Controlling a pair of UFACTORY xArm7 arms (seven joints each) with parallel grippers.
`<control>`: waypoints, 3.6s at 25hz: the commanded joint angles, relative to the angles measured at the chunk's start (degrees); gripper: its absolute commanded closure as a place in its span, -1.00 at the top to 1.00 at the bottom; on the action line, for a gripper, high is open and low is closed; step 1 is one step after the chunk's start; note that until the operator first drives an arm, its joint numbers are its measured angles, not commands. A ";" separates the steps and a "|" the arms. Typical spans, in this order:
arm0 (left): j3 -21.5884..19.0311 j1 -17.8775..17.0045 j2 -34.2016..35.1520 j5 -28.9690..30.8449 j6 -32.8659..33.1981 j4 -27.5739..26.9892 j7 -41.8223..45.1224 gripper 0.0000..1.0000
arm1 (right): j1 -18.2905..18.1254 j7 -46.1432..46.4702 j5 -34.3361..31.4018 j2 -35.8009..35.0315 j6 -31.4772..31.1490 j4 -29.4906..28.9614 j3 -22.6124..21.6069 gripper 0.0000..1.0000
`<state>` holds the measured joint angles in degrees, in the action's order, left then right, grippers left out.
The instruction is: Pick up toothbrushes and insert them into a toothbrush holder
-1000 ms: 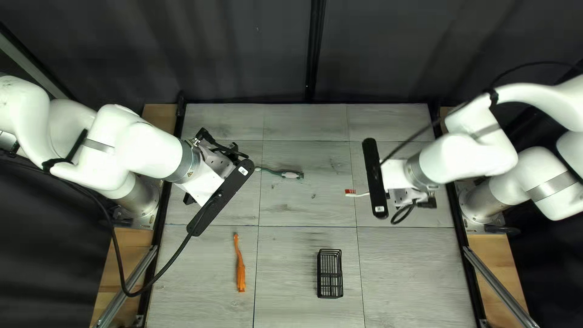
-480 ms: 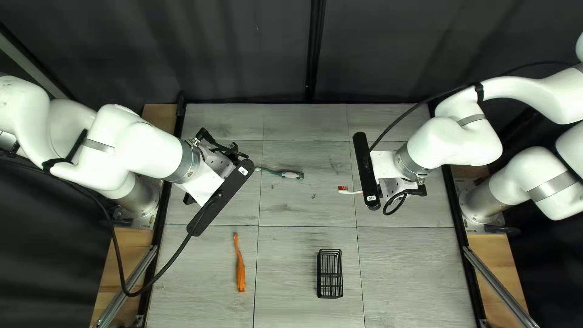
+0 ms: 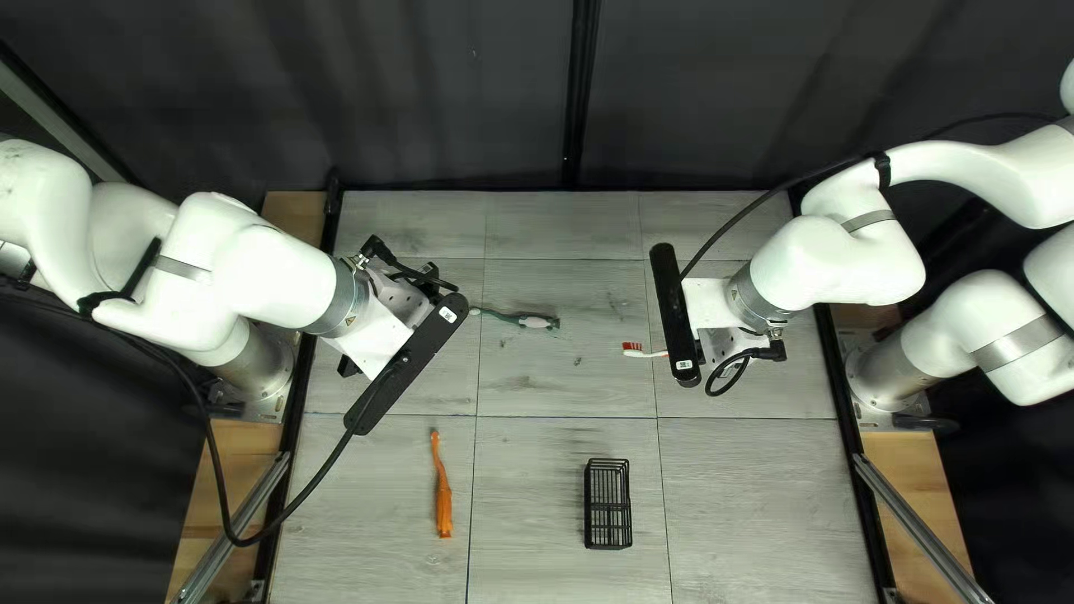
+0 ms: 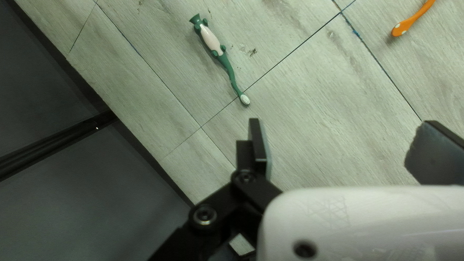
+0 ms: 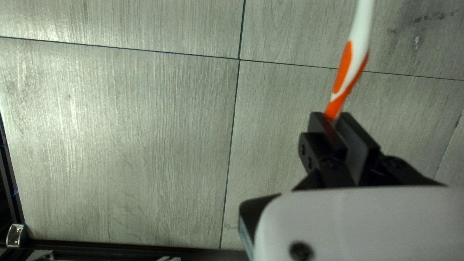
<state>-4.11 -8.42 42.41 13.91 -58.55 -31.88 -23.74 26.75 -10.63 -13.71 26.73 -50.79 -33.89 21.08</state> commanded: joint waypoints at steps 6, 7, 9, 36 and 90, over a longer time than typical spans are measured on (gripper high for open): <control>-1.12 3.51 -12.04 16.45 22.21 -1.02 -6.06 1.00 | 0.00 0.00 0.00 0.00 0.00 0.00 0.00 -1.00; -1.18 4.12 -14.13 18.67 24.25 -1.79 -6.95 1.00 | 0.00 0.00 0.00 0.00 0.00 0.00 0.00 -1.00; -1.04 4.70 -16.85 21.19 26.33 -3.23 -8.25 1.00 | 0.00 0.00 0.00 0.00 0.00 0.00 0.00 -1.00; -7.33 11.75 -35.45 57.27 36.69 -15.10 17.25 1.00 | 0.00 0.00 0.00 0.00 0.00 0.00 0.00 -1.00; -3.65 15.18 -47.44 82.45 41.62 -25.18 34.09 1.00 | 0.00 0.00 0.00 0.00 0.00 0.00 0.00 -1.00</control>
<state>-7.81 6.71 -4.95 96.38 -16.95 -56.96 10.31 26.75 -10.63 -13.71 26.73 -50.79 -33.89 21.08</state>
